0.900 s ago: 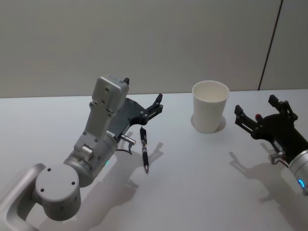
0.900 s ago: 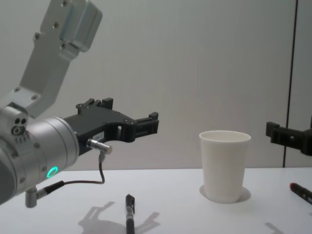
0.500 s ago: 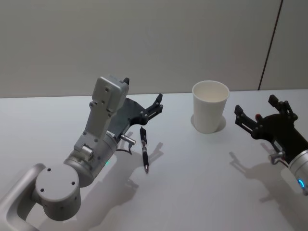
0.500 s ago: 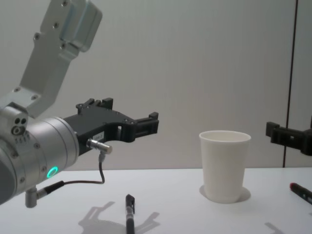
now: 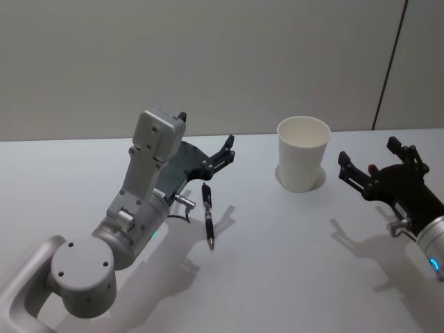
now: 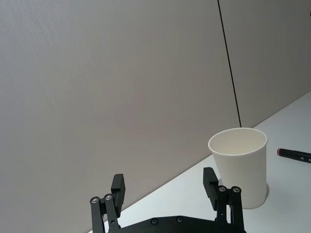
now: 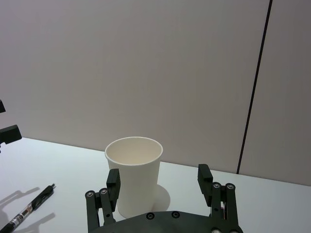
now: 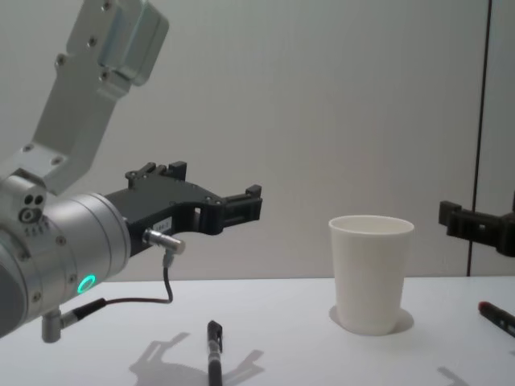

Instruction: Place the pen into the pen holder.

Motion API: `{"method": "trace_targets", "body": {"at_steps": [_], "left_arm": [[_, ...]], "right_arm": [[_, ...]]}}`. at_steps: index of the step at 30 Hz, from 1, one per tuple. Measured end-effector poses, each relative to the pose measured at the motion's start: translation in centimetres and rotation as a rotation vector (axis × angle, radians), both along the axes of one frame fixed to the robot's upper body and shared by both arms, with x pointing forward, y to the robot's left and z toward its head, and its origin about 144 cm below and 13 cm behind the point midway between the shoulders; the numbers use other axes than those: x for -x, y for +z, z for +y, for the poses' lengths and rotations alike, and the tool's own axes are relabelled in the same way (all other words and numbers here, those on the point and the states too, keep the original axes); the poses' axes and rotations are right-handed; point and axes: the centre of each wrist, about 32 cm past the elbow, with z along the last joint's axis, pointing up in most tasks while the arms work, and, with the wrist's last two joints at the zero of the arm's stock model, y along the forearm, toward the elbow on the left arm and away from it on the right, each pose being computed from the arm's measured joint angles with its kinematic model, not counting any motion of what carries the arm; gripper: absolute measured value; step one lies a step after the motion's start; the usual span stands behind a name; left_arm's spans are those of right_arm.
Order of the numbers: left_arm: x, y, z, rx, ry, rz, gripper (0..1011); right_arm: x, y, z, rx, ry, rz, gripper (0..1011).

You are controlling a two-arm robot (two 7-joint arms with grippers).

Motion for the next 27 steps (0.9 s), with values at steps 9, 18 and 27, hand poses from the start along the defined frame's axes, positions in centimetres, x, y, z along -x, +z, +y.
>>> {"method": "trace_targets", "body": {"at_steps": [9,18,27], "left_arm": [[0.0,0.0,0.0,0.0,0.0,0.0,1001],[0.0,0.0,0.0,0.0,0.0,0.0,1001],[0.0,0.0,0.0,0.0,0.0,0.0,1001]], "right_arm": [[0.0,0.0,0.0,0.0,0.0,0.0,1001],[0.0,0.0,0.0,0.0,0.0,0.0,1002],[0.0,0.0,0.0,0.0,0.0,0.0,1002]]}}
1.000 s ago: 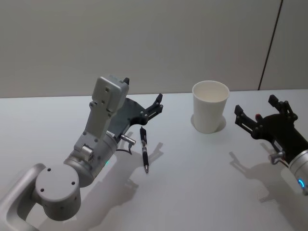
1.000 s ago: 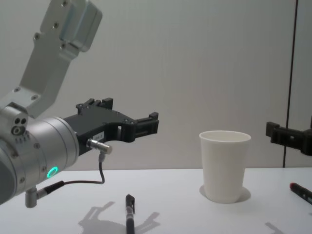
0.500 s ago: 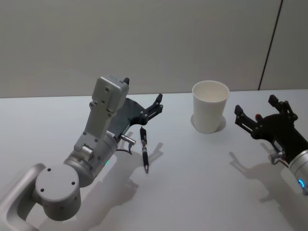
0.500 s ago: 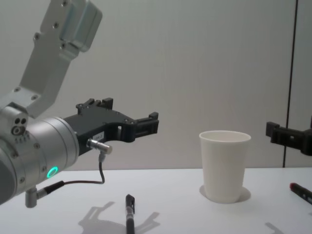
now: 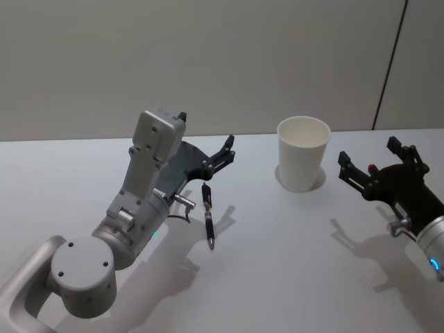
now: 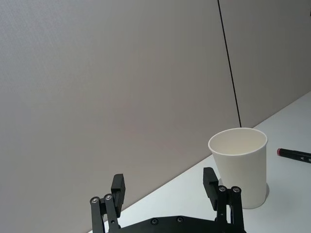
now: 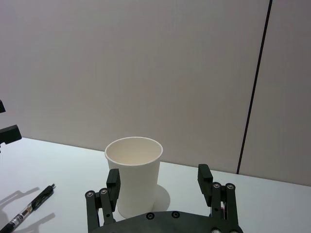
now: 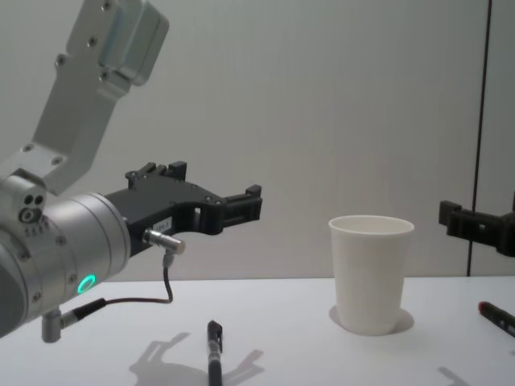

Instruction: Place the pen into the pen holder.

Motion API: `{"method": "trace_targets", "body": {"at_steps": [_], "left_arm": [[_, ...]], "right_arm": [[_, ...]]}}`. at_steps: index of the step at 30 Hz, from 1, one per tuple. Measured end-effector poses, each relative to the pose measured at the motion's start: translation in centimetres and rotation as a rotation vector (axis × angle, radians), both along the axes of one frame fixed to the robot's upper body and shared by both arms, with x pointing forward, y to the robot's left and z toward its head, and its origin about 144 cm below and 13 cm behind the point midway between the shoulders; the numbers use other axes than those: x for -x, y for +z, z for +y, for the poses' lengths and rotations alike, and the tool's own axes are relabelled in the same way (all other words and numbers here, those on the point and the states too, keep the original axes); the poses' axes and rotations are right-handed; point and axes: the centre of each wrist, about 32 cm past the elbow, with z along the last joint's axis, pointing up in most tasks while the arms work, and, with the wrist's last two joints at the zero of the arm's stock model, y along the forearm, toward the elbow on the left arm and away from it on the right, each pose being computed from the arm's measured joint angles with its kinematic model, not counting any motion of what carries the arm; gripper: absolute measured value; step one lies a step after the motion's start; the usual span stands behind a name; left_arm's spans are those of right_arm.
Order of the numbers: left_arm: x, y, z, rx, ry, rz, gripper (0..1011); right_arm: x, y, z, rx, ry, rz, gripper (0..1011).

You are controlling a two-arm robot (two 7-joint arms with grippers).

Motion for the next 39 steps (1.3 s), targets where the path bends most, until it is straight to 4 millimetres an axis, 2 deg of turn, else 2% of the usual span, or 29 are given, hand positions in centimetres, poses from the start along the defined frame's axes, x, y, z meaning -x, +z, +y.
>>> {"method": "trace_targets", "body": {"at_steps": [15,27,39], "left_arm": [[0.0,0.0,0.0,0.0,0.0,0.0,1001],[0.0,0.0,0.0,0.0,0.0,0.0,1001],[0.0,0.0,0.0,0.0,0.0,0.0,1001]], "right_arm": [[-1.4,1.0,-1.3,0.038,-0.002,0.052,1002],[-4.4,3.2,-3.5,0.127,-0.001,0.178,1001],[-6.8,4.4,-5.0,0.189,-0.011,0.325,1002]]}}
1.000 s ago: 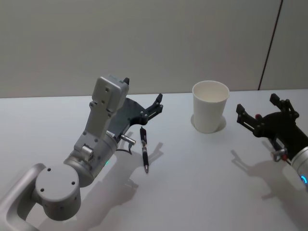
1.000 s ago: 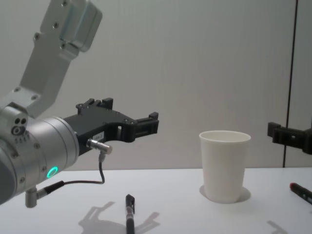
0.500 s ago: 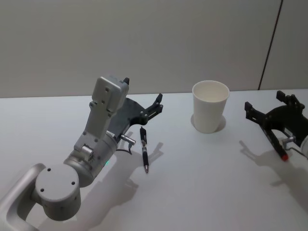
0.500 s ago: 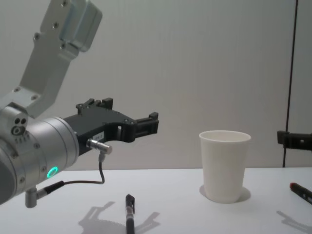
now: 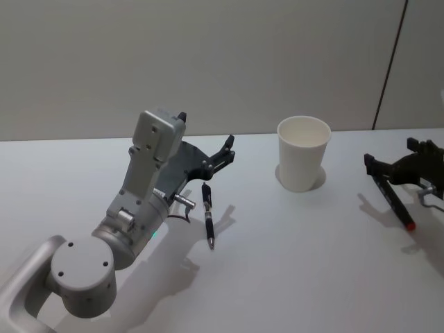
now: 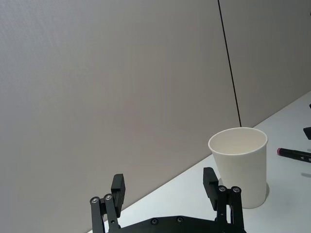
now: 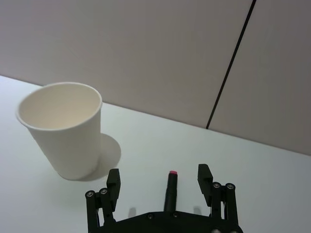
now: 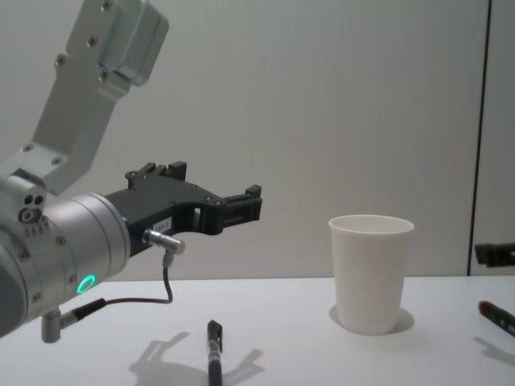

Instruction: Place the pen into the pen holder.

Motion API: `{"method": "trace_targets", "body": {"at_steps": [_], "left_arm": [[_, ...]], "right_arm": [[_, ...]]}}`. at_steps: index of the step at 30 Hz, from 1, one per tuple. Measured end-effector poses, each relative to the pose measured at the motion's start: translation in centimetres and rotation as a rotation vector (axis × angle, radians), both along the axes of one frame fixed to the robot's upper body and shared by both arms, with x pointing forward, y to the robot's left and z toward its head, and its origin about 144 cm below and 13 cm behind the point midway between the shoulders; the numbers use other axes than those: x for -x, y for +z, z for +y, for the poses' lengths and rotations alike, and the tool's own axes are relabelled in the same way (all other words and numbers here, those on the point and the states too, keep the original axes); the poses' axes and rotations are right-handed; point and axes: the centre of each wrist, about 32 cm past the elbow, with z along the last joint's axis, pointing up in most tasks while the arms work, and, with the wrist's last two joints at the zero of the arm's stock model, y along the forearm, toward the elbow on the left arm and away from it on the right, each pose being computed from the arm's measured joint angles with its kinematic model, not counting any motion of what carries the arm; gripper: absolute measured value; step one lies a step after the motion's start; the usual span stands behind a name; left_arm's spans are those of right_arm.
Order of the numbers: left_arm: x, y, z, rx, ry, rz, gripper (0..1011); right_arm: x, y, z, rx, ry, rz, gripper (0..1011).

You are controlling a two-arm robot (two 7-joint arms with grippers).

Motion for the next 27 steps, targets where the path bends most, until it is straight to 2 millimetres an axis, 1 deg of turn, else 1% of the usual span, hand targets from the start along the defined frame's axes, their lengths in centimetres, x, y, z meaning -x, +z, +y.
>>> {"method": "trace_targets", "body": {"at_steps": [7,11,20,27], "left_arm": [[0.0,0.0,0.0,0.0,0.0,0.0,1001],[0.0,0.0,0.0,0.0,0.0,0.0,1001],[0.0,0.0,0.0,0.0,0.0,0.0,1001],[0.0,0.0,0.0,0.0,0.0,0.0,1001]], "right_arm": [[-1.3,-0.1,-0.7,0.017,-0.026,0.085,1002],[-2.1,-0.7,-1.1,0.019,-0.047,0.134,1002],[-3.4,-1.7,-1.7,-0.005,-0.073,0.199,1002],[-4.0,-2.3,-1.8,-0.029,-0.079,0.227,1002]]}}
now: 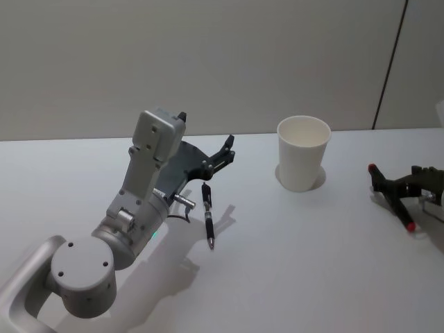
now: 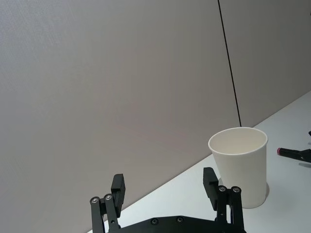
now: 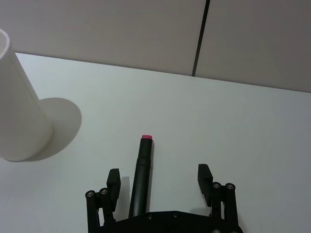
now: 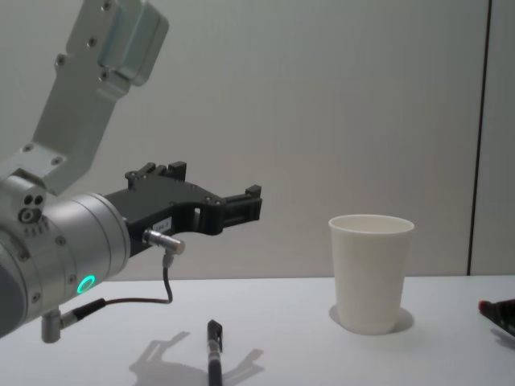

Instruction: Place the pen into the pen holder.

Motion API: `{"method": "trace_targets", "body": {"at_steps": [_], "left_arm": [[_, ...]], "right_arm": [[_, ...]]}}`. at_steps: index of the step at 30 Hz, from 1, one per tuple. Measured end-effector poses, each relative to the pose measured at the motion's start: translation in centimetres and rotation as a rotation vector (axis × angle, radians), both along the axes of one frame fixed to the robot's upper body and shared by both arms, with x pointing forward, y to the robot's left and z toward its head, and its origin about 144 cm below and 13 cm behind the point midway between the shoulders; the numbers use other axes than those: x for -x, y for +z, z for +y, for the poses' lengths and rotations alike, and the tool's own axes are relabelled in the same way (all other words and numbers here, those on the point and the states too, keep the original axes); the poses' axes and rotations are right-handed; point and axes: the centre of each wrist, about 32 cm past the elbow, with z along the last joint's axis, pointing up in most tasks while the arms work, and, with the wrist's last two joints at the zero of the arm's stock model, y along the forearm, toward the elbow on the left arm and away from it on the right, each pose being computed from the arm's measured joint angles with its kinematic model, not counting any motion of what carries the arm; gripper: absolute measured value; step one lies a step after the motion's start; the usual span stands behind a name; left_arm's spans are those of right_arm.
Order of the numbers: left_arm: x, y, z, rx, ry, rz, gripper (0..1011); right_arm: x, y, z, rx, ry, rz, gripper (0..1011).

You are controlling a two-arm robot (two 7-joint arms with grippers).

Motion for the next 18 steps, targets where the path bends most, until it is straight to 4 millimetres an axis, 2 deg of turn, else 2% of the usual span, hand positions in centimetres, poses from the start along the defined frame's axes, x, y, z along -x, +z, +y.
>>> {"method": "trace_targets", "body": {"at_steps": [18], "left_arm": [[0.0,0.0,0.0,0.0,0.0,0.0,1001]], "right_arm": [[-1.3,-1.8,0.3,-0.044,-0.014,0.025,1002]]}}
